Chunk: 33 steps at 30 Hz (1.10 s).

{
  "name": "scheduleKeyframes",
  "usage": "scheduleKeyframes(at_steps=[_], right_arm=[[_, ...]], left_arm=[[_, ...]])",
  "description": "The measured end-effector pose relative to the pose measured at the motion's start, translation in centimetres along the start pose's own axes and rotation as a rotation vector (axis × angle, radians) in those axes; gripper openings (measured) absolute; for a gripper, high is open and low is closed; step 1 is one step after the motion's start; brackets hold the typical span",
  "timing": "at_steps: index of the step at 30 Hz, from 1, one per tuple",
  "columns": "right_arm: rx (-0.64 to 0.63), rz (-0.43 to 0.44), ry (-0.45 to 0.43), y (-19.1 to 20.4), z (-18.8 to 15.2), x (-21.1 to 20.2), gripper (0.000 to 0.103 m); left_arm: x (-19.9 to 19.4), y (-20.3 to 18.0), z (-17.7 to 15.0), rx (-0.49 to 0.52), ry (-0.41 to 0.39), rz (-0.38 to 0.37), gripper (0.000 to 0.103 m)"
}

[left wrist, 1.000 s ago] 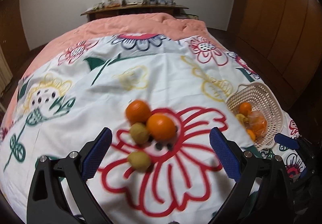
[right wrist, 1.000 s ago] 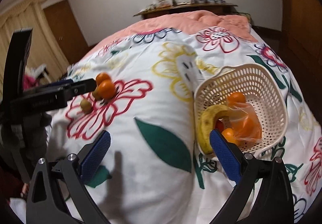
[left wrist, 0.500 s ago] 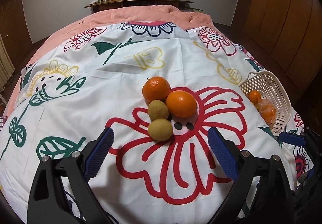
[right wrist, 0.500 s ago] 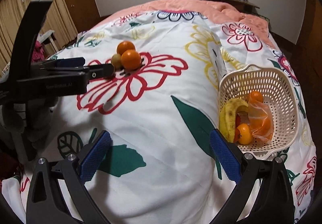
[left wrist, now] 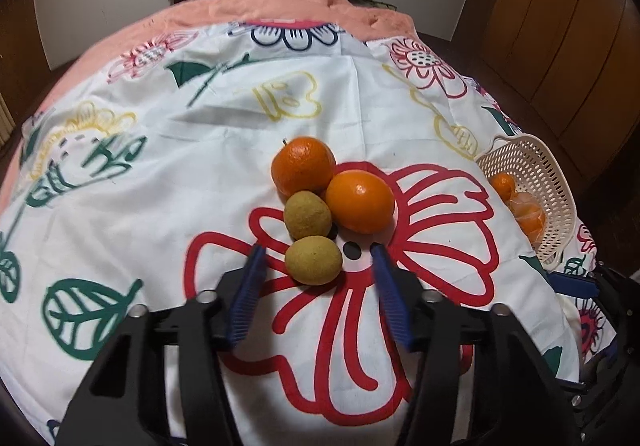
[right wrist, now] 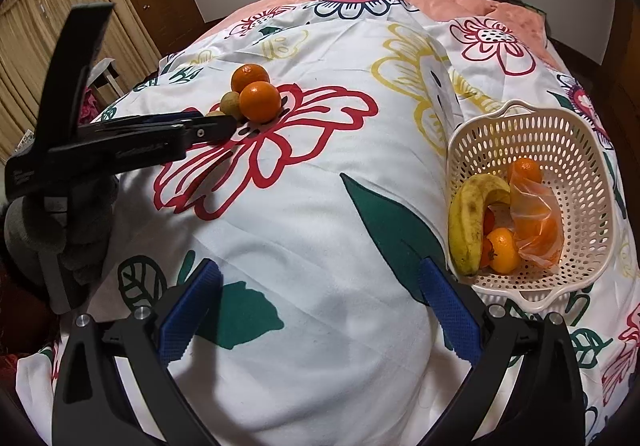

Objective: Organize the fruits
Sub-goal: 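Grasp the yellow lemon with the left gripper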

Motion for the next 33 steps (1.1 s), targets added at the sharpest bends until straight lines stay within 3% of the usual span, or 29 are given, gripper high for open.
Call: scheduleKeyframes(at_steps=[4, 7, 13, 20, 29, 33], right_arm=[[-0.002, -0.002, 0.000, 0.1, 0.1, 0.0, 0.098], [-0.002, -0.011, -0.002, 0.2, 0.1, 0.0, 0.098], [-0.001, -0.021, -0.018, 0.4, 0.8, -0.6, 0.098], [-0.100, -0.061, -0.100, 2.7, 4.5, -0.8, 0.098], [-0.189, -0.086, -0.084, 5.6, 9.0, 2.1, 0.080], [-0.221, -0.077, -0.052, 6.9, 10.4, 3.7, 0.065]], left_arm=[[0.6, 0.1, 0.3, -0.001, 0.013, -0.010, 0.035], [0.7, -0.1, 0.2, 0.009, 0.013, -0.007, 0.030], [-0.7, -0.4, -0.5, 0.027, -0.024, -0.009, 0.030], [-2.8, 0.4, -1.2, 0.017, -0.072, -0.005, 0.030], [-4.7, 2.3, -2.2, -0.003, -0.108, -0.023, 0.030], [-4.7, 2.9, -2.5, -0.016, -0.112, -0.042, 0.030]])
Point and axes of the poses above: each gripper's, at about its wrist camera, not at the fingertips, and x roughly the way its jaws point, y to its left, z to its top, the point moved 2 cm from there along x, roughly the way its jaws point, and after that the axes turned 11 degrees about -z, right-handed, at the moved point
